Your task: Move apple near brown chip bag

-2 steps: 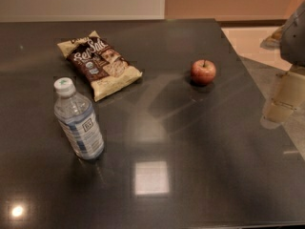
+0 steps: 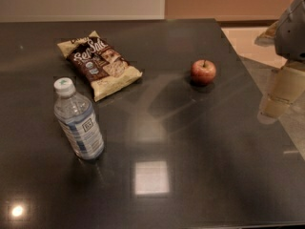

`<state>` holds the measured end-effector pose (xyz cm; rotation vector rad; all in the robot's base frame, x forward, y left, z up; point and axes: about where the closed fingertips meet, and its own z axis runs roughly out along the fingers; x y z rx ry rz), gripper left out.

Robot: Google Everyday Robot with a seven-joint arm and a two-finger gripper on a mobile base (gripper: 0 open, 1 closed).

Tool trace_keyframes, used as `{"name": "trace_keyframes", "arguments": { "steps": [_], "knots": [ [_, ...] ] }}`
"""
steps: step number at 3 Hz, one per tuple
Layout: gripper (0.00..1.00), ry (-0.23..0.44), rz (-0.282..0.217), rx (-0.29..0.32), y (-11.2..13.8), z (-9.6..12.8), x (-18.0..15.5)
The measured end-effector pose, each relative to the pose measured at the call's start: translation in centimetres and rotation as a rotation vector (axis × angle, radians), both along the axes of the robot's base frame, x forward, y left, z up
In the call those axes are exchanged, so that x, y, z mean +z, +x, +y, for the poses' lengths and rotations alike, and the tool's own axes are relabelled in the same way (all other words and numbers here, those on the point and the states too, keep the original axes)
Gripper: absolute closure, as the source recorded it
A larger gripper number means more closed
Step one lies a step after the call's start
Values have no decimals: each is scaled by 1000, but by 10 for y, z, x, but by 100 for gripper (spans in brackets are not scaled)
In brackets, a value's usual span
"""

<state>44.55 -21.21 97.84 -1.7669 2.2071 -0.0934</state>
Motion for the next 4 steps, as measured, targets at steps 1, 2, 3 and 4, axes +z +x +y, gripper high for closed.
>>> {"name": "trace_keyframes", "arguments": {
  "steps": [1, 2, 3, 4],
  "knots": [
    [0, 20, 19, 39, 24, 4, -6],
    [0, 76, 45, 62, 60, 7, -22],
    [0, 144, 63, 76, 103, 9, -49],
    [0, 206, 86, 82, 142, 13, -78]
  ]
}}
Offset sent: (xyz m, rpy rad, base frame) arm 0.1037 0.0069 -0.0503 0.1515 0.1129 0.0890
